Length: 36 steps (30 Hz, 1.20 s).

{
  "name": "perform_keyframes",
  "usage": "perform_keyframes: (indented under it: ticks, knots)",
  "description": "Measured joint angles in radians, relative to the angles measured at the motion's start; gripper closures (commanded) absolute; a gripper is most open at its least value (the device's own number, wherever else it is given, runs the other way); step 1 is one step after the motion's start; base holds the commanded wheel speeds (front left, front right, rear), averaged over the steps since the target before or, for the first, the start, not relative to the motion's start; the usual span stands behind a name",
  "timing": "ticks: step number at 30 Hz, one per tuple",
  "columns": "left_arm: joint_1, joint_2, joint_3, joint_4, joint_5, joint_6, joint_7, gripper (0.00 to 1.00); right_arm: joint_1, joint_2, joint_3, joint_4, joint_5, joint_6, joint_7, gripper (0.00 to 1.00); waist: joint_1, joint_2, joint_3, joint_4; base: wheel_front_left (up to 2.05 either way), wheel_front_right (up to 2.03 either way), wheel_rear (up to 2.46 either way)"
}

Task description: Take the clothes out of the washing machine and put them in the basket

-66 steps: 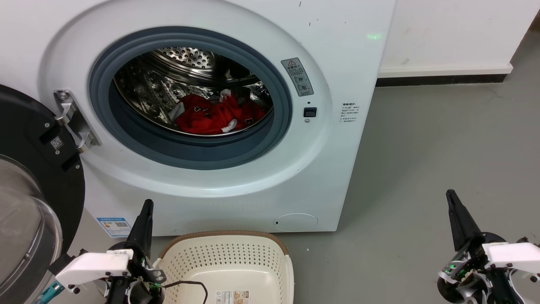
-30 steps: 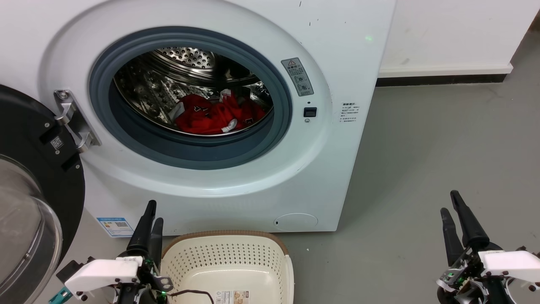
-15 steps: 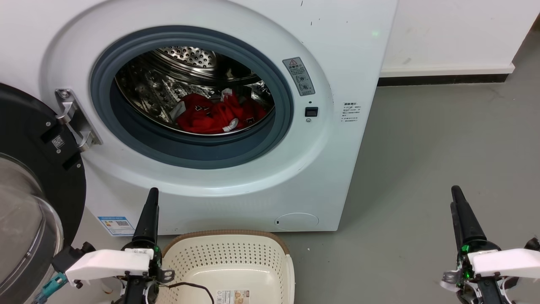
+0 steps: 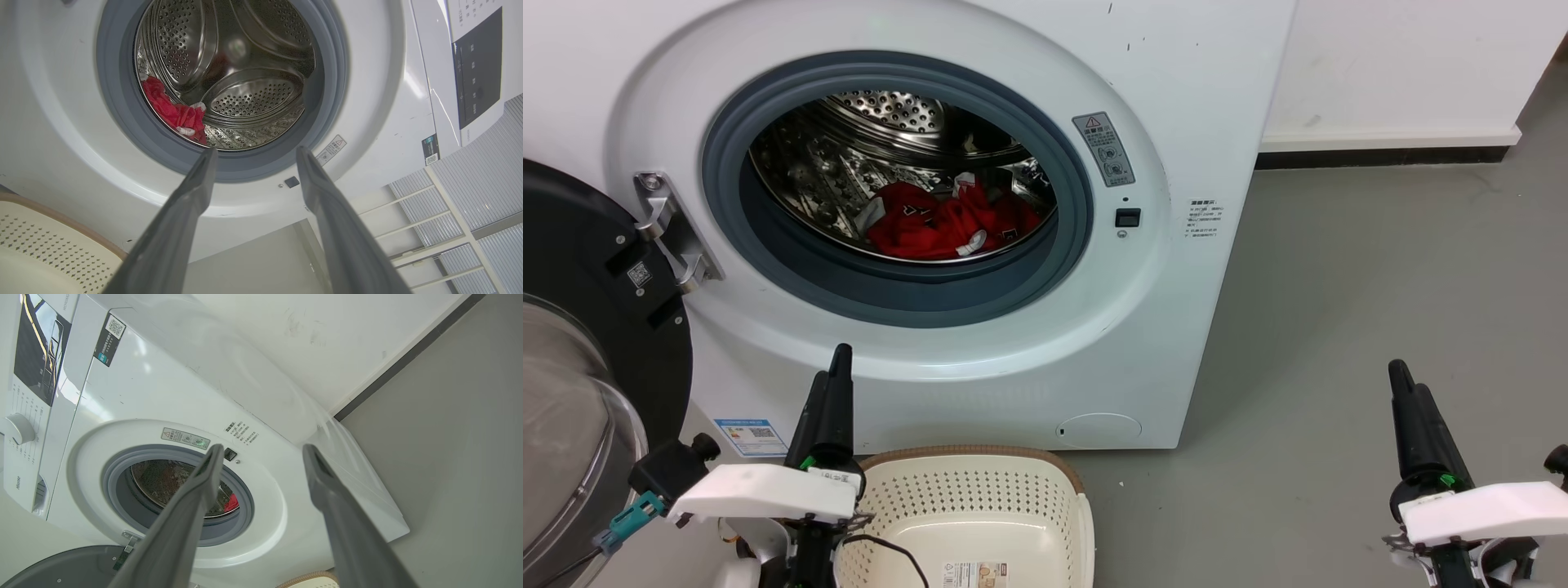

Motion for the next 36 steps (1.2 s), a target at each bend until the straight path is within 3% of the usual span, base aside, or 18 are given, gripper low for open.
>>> perform_keyframes:
  ticks: [5,19,36]
  knots:
    - [-0.001,0.000,-0.014,0.003,0.141,0.000,-0.023,0.00,0.019,0.000,0.005,-0.032,-0.130,0.000,0.003,0.00,0.0000,0.0000,-0.002,0.002,0.00,0.00,0.00]
    - [-0.022,0.005,-0.046,0.031,0.386,0.006,-0.066,0.00,0.039,0.000,0.003,-0.095,-0.360,0.000,0.025,0.00,0.0000,0.0000,-0.003,0.007,0.00,0.00,0.00]
    - [-0.039,0.013,-0.074,0.040,0.612,0.023,-0.111,0.00,0.063,0.000,0.002,-0.137,-0.566,0.000,0.047,0.00,0.0000,0.0000,-0.004,0.010,0.00,0.00,0.00]
